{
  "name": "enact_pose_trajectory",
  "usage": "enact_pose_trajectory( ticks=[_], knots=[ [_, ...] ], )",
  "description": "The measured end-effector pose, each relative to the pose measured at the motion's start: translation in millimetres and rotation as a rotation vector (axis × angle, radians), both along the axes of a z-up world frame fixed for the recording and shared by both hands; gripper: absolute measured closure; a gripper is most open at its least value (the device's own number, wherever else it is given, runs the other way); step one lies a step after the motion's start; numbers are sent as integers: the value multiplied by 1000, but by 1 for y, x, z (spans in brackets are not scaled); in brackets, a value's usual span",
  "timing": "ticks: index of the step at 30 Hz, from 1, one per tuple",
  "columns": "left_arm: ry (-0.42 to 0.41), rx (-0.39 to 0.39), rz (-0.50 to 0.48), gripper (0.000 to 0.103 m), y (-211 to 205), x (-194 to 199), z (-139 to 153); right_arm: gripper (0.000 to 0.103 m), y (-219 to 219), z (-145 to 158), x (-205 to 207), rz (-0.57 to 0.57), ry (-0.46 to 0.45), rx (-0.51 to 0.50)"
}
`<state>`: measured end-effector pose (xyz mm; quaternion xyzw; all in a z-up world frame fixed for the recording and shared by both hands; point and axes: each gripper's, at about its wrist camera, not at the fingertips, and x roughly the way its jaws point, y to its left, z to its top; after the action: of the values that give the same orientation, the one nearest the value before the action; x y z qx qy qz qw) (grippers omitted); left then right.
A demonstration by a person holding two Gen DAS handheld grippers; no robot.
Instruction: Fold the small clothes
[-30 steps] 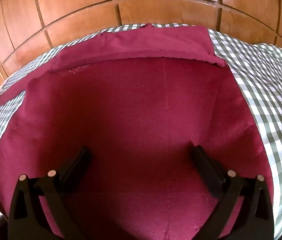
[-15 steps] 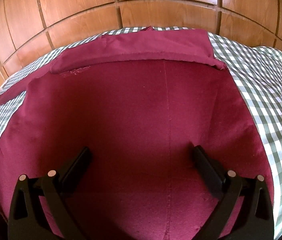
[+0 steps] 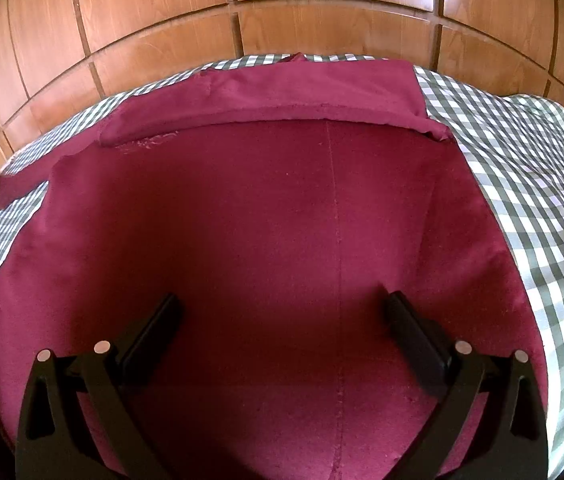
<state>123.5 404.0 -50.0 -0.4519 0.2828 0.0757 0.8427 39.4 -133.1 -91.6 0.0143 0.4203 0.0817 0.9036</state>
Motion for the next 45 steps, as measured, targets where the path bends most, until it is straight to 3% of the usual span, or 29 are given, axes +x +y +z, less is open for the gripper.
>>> enact_pose_trajectory(
  ticks=[6, 9, 13, 14, 15, 16, 17, 18, 20, 22, 25, 28, 30, 32, 33, 35, 36, 39, 45],
  knots=[
    [-171, 64, -367, 98, -149, 29, 55, 2, -1, 0, 0, 1, -3, 12],
    [-177, 103, -534, 98, -224, 39, 54, 2, -1, 0, 0, 2, -4, 17],
    [-110, 171, -735, 98, -314, 42, 28, 2, -2, 0, -2, 2, -6, 30],
    [-65, 205, -775, 90, -334, 41, 18, 2, -2, 0, -2, 2, -5, 32],
    [-29, 226, -809, 70, -346, 39, 9, 2, -2, 1, -2, 2, -3, 32],
    [-12, 235, -822, 57, -350, 37, 5, 2, -1, 1, -1, 2, 1, 30],
    [-15, 238, -819, 39, -351, 28, 0, 2, -1, 2, -1, 3, 8, 27],
    [-25, 241, -809, 36, -344, 29, -1, 2, 0, 4, -1, 5, 17, 23],
    [-27, 269, -800, 36, -335, 11, -2, 3, 2, 12, 3, -3, 59, 30],
    [-31, 296, -745, 36, -319, -2, -1, 11, 0, 30, 7, 5, 48, 167],
    [7, 320, -624, 36, -284, -11, -9, 16, 15, 50, 24, 52, 49, 301],
    [74, 350, -484, 36, -247, -19, -21, 24, 41, 54, 50, 84, 87, 333],
    [99, 364, -439, 36, -230, -22, -27, 30, 59, 45, 77, 64, 140, 302],
    [122, 368, -403, 34, -215, -26, -32, 51, 74, 29, 100, 24, 215, 284],
    [125, 371, -395, 33, -213, -27, -33, 55, 79, 27, 106, 17, 216, 269],
    [142, 397, -381, 33, -211, -27, -38, 87, 94, 34, 113, 58, 189, 186],
    [150, 399, -381, 33, -212, -24, -41, 95, 97, 38, 115, 70, 190, 165],
    [171, 401, -377, 24, -219, -15, -48, 98, 100, 80, 109, 135, 71, 154],
    [180, 449, -354, 24, -246, 17, -43, 98, 86, 192, 104, 210, -239, 75]
  ],
)
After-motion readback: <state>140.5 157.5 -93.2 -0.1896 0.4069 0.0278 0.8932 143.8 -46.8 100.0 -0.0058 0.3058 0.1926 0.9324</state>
